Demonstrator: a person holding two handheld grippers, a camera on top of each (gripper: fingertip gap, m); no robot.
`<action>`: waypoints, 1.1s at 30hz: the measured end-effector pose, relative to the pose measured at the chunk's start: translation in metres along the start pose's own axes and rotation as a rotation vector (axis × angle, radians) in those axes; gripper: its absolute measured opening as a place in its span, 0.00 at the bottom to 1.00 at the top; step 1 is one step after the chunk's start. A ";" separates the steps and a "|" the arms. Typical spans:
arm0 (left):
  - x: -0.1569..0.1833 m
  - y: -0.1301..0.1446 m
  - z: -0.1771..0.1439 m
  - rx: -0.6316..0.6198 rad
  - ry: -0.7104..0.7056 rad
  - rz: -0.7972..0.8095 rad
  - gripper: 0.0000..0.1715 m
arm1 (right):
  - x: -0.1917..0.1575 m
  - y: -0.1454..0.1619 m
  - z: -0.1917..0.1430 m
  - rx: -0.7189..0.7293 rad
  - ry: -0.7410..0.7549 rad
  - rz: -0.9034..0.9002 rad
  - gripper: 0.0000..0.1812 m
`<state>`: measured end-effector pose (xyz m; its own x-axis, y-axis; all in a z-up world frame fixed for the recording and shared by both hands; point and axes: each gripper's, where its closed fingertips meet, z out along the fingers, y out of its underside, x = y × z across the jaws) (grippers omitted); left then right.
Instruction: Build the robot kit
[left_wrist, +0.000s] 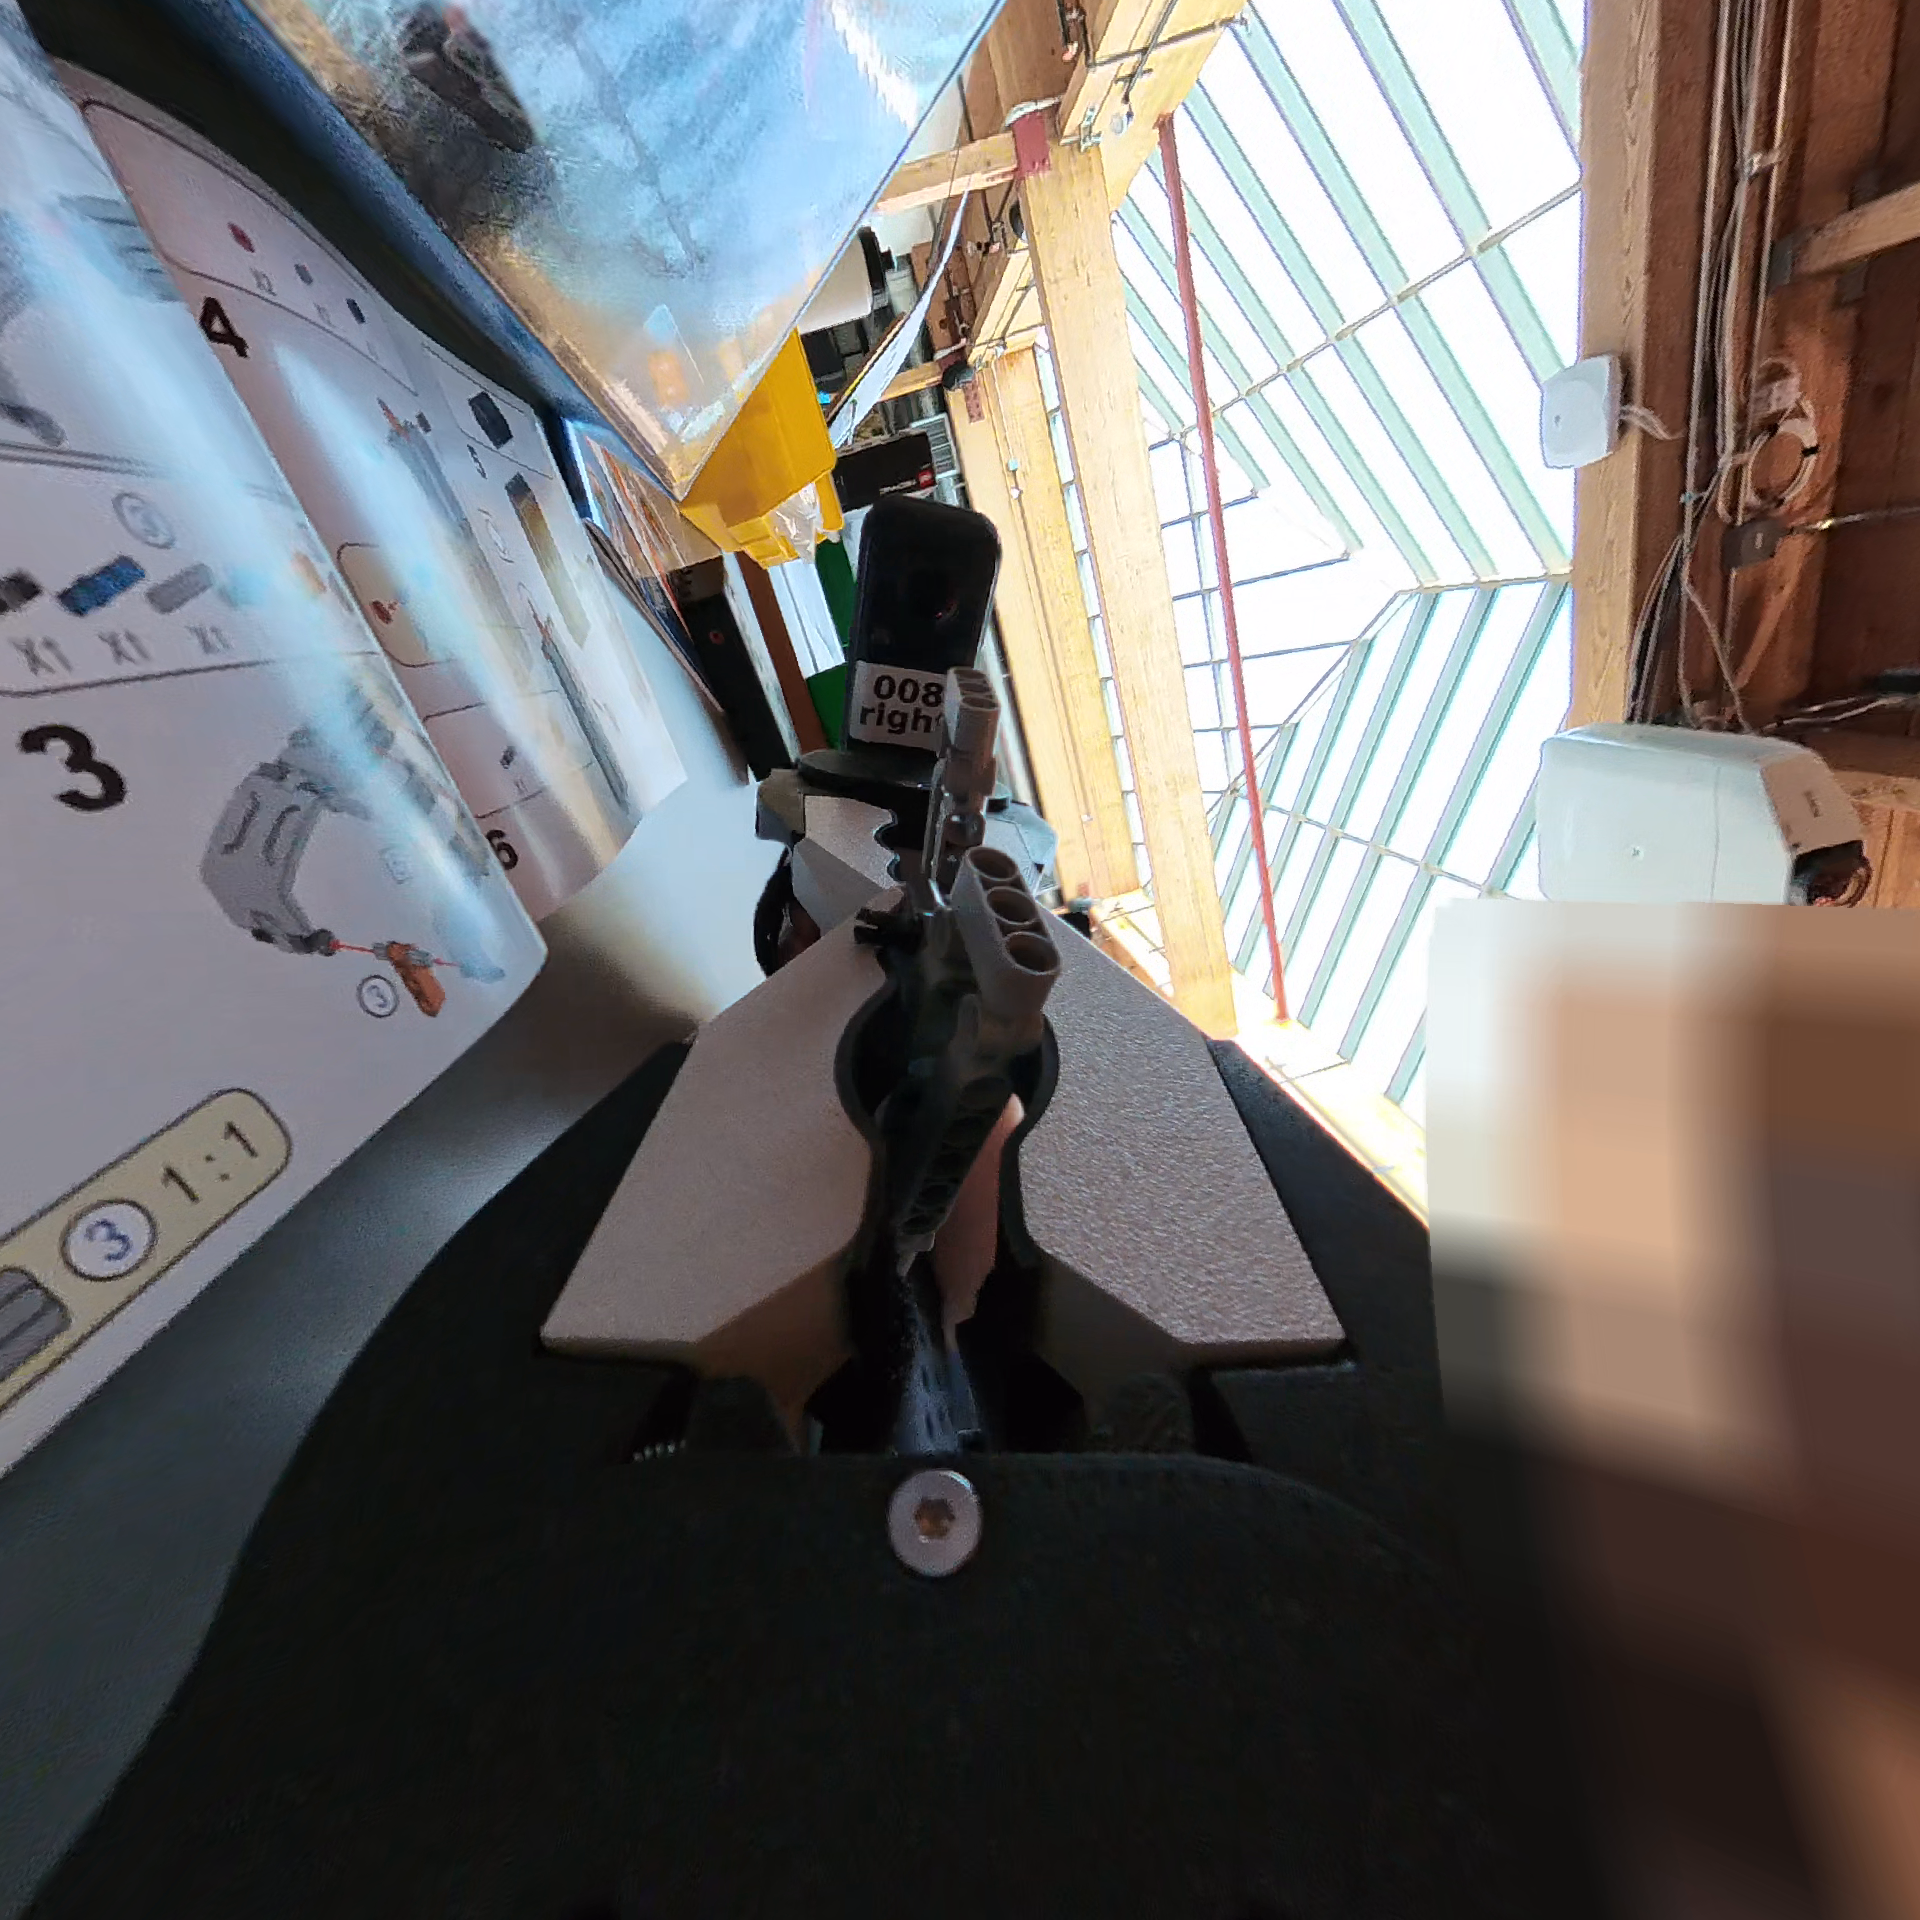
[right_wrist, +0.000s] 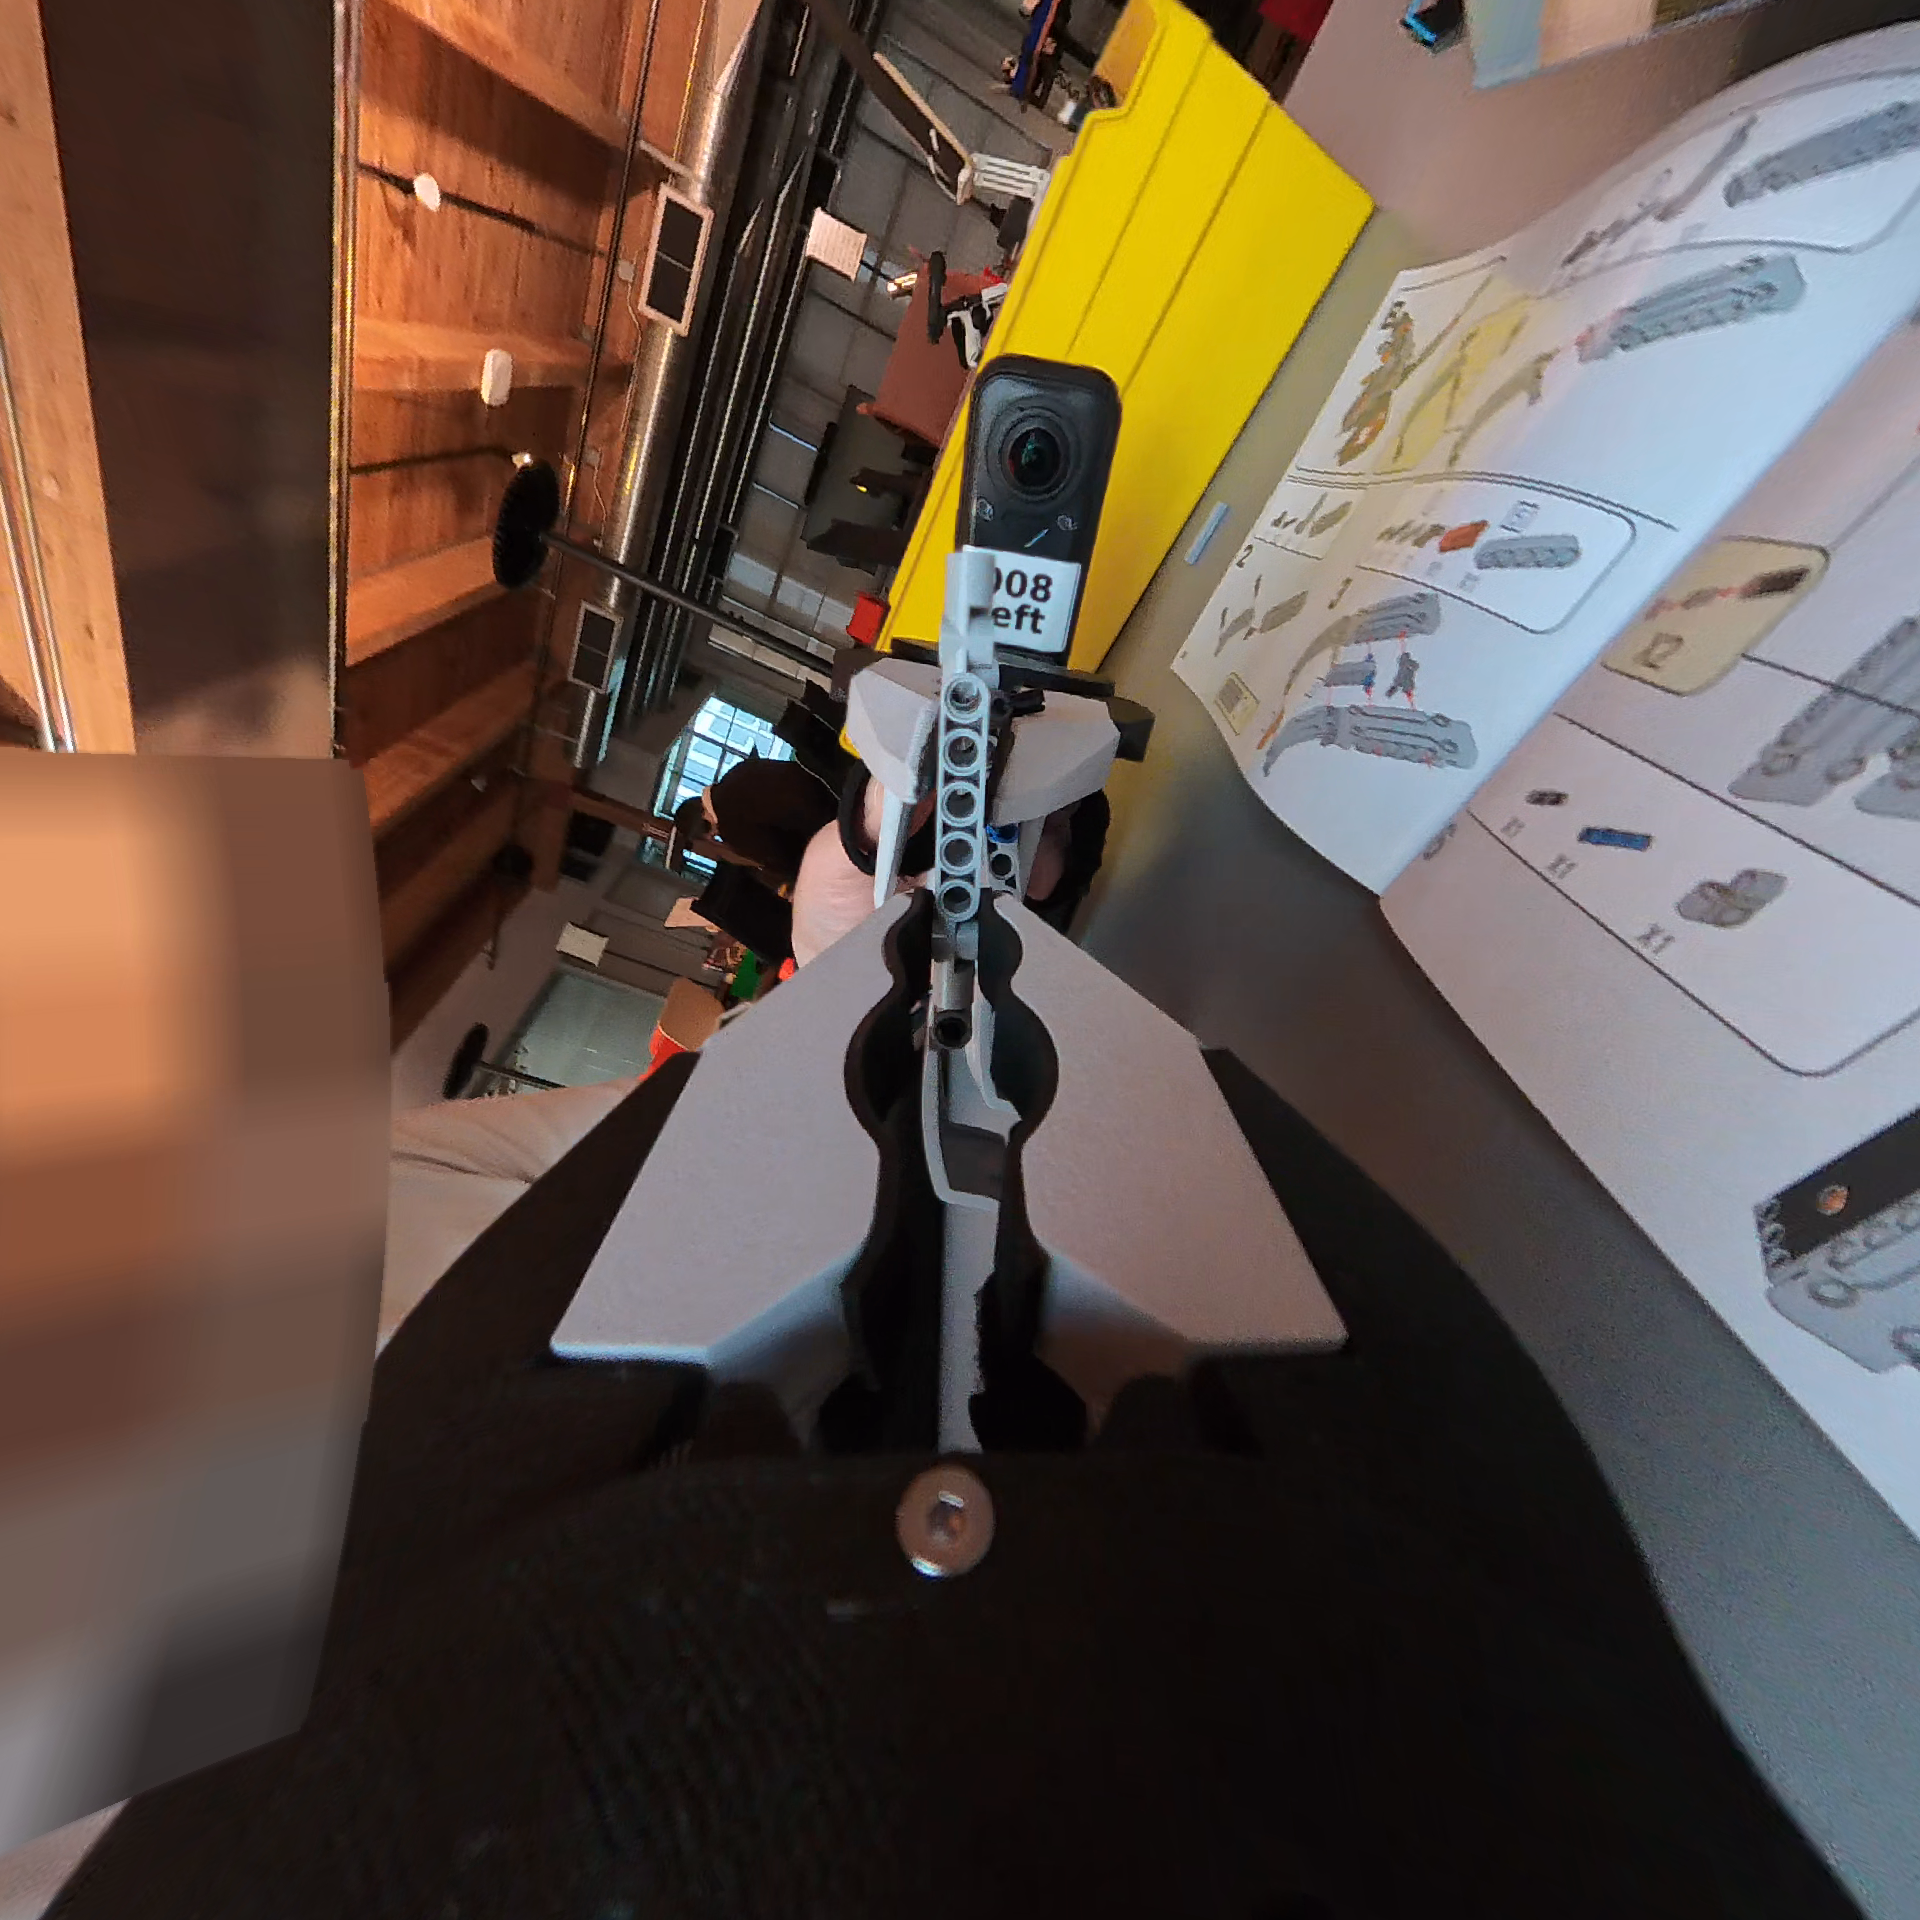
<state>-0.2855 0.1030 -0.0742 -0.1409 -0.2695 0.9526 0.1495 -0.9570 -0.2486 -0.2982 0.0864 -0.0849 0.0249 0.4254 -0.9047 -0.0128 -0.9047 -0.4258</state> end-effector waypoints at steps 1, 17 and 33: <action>-0.001 -0.001 0.000 0.011 0.014 -0.027 0.06 | 0.002 0.000 0.000 0.006 0.001 0.019 0.03; 0.006 -0.017 -0.008 0.107 0.136 -0.151 0.16 | 0.002 0.000 -0.004 -0.026 -0.026 -0.049 0.03; 0.034 -0.022 -0.015 0.099 0.195 -0.085 0.13 | 0.024 0.018 -0.059 -0.286 0.587 -0.291 0.04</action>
<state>-0.3085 0.1131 -0.0389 -0.3416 -0.2135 0.9153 0.2230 -0.9644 -0.1417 -0.2389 0.0796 -0.1135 0.5224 0.6411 -0.5622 0.3371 -0.7609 -0.5545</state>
